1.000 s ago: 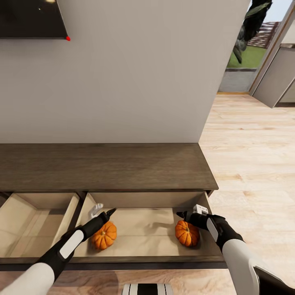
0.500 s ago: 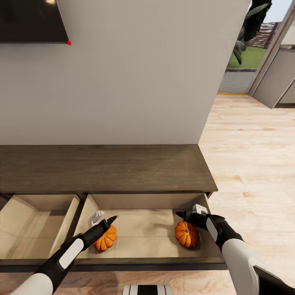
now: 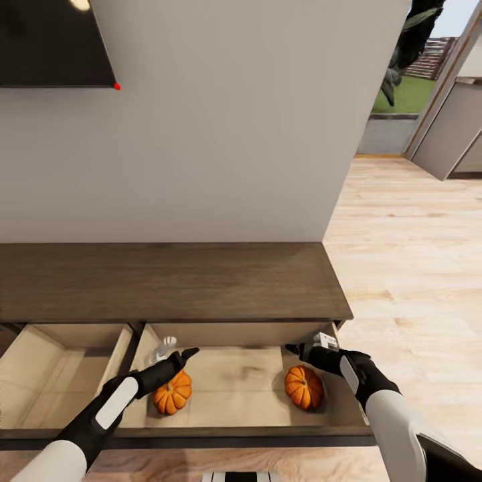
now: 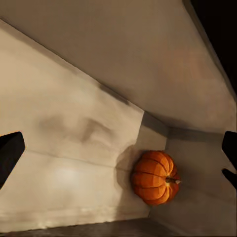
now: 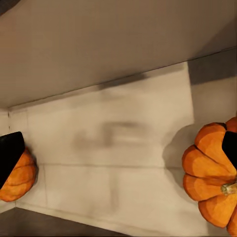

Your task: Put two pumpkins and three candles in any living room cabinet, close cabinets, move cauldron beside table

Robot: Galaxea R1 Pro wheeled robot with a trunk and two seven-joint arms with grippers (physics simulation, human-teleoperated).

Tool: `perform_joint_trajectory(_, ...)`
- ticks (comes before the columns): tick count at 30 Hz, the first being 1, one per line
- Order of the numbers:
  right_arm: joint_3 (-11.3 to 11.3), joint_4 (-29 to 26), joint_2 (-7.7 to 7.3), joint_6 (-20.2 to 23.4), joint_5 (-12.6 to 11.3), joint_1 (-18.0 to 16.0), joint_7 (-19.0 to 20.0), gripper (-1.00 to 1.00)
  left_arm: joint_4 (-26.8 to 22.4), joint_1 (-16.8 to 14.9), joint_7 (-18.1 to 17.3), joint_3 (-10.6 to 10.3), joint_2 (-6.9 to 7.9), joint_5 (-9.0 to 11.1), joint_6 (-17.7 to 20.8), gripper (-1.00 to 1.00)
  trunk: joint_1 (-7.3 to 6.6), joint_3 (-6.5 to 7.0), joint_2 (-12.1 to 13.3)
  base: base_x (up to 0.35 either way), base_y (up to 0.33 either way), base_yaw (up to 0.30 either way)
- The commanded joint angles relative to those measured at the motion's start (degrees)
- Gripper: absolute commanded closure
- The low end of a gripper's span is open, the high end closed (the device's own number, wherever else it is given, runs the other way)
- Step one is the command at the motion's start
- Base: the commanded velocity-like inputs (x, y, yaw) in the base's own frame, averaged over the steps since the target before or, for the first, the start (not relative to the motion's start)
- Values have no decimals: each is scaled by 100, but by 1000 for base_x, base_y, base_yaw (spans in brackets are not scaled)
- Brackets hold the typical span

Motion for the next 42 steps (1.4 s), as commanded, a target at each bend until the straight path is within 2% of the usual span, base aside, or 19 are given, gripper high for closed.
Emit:
perform_joint_trajectory(1, 1, 1, -32, 7, 3, 0, 59, -100, -116, 1, 2, 4, 1, -16, 195, -100, -22, 18, 42, 0, 0, 0)
perform_joint_trajectory(4, 5, 3, -86, 173, 3, 0, 174, -100, -222, 1, 4, 11, 6, -17, 778, -100, -88, 71, 162, 0, 0, 0)
perform_joint_trajectory(6, 10, -2, -118, 512, 10, 0, 398, -100, -292, 0, 4, 20, 15, -16, 1190, -100, -132, 107, 242, 0, 0, 0)
perform_joint_trajectory(8, 18, -4, -178, 785, 16, 0, 618, -100, -343, 1, 4, 19, 34, -16, 1387, -100, -176, 143, 323, 0, 0, 0)
perform_joint_trajectory(12, 220, -5, -436, 1315, 10, 0, 1192, -100, -445, 6, 4, 18, 67, -13, 1699, -100, -264, 215, 483, 0, 0, 0)
perform_joint_trajectory(16, 594, 3, -788, 1744, 4, 0, 2024, -100, -774, 6, 0, 87, 83, 9, 2595, -100, -351, 287, 643, 0, 0, 0)
perform_joint_trajectory(17, 623, 5, -822, 1785, 3, 0, 2087, -100, -835, 7, 0, 110, 96, 11, 2662, -100, -373, 305, 683, 0, 0, 0)
perform_joint_trajectory(20, 855, 1, -1037, 2195, 0, 0, 2516, -100, -1222, 11, -3, 217, 278, 30, 2883, -100, -439, 359, 804, -14, 0, 0)
perform_joint_trajectory(21, 952, -2, -1099, 2313, 3, 0, 2699, -100, -1298, 15, -3, 227, 330, 73, 2907, -100, -461, 377, 844, -137, 0, 0)
perform_joint_trajectory(23, 1257, -4, -1262, 2478, 2, 0, 3219, -100, -1391, 36, 0, 232, 436, 354, 2938, -100, -505, 413, 924, -246, 0, 0)
perform_joint_trajectory(24, 1520, -9, -1336, 2520, 2, 0, 3560, -100, -1415, 59, 2, 223, 484, 634, 2947, -100, -527, 431, 964, -293, 0, 0)
perform_joint_trajectory(26, 1867, -12, -1410, 2544, 4, 0, 3927, -100, -1444, 78, 4, 194, 580, 878, 3026, -100, -571, 466, 1044, -310, 0, 0)
perform_joint_trajectory(28, 2146, -14, -1442, 2536, 7, 0, 4228, -100, -1458, 85, 1, 172, 619, 974, 3272, -100, -615, 502, 1125, -320, 0, 0)
perform_joint_trajectory(30, 2267, -19, -1448, 2531, 12, 0, 4445, -100, -1471, 89, 0, 147, 627, 991, 3330, -100, -659, 538, 1205, -267, 0, 0)
perform_joint_trajectory(31, 2385, -21, -1450, 2522, 14, 0, 4603, -100, -1477, 93, -2, 86, 636, 997, 3349, -100, -681, 556, 1245, -125, 0, 0)
perform_joint_trajectory(32, 2613, -22, -1455, 2513, 15, 0, 4750, -100, -1476, 100, -3, -14, 650, 1001, 3362, -100, -703, 574, 1285, -51, 0, 0)
perform_joint_trajectory(35, 2872, -23, -1456, 2507, 13, 0, 4879, -100, -1471, 124, -4, -125, 648, 1003, 3367, -100, -769, 628, 1405, -25, 0, 0)
perform_joint_trajectory(39, 3131, -15, -1428, 2468, 15, 0, 5062, -100, -1438, 181, -4, -501, 643, 999, 3367, -100, -857, 700, 1566, -4, 0, 0)
perform_joint_trajectory(42, 3540, -4, -1420, 2404, 13, 5, 5082, -100, -1414, 266, 1, -871, 642, 996, 3361, -100, -922, 754, 1686, 0, 0, 0)
